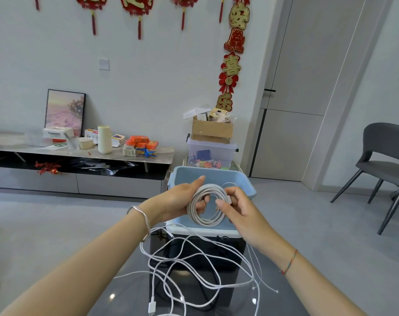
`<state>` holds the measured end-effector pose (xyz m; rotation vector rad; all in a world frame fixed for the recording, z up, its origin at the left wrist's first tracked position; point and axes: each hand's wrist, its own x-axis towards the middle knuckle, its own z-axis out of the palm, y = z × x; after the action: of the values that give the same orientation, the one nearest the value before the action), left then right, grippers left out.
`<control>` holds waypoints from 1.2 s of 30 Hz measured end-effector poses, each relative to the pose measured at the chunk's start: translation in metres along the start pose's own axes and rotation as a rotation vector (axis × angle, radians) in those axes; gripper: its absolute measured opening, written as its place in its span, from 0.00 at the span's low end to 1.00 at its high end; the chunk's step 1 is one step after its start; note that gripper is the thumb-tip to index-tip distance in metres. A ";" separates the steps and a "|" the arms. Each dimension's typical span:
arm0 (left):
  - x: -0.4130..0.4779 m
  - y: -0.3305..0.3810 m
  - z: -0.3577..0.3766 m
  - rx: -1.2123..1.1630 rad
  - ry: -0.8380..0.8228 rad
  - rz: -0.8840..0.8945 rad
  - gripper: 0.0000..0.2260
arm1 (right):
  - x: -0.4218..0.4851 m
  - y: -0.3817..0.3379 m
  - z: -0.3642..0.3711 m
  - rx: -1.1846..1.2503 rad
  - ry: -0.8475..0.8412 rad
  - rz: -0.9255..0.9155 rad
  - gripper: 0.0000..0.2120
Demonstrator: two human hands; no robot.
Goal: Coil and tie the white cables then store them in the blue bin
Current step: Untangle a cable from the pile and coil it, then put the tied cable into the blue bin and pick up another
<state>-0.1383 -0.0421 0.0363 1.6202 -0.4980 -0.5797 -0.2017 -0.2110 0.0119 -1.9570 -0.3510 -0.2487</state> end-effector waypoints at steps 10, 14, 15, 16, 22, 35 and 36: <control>0.028 -0.040 0.016 0.276 0.199 0.242 0.12 | 0.000 0.042 0.008 -0.077 0.058 0.083 0.09; 0.045 -0.056 0.017 0.208 0.230 0.316 0.12 | 0.009 0.059 0.006 -0.014 0.031 0.135 0.09; 0.051 -0.062 0.017 0.176 0.239 0.306 0.11 | 0.011 0.064 0.005 0.004 0.027 0.152 0.09; 0.055 -0.065 0.017 0.147 0.253 0.295 0.10 | 0.013 0.066 0.003 0.014 0.031 0.163 0.10; 0.079 -0.093 0.016 0.019 0.247 0.202 0.11 | 0.023 0.098 -0.004 -0.016 0.034 0.209 0.08; 0.086 -0.128 -0.002 -0.115 0.369 0.091 0.13 | 0.042 0.204 0.000 -0.626 0.020 0.402 0.08; 0.085 -0.128 -0.002 -0.119 0.357 0.088 0.13 | 0.043 0.203 0.001 -0.656 0.061 0.381 0.07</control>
<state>-0.0720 -0.0776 -0.0978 1.5373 -0.2625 -0.2400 -0.0893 -0.2805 -0.1482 -2.6018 0.1780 -0.1861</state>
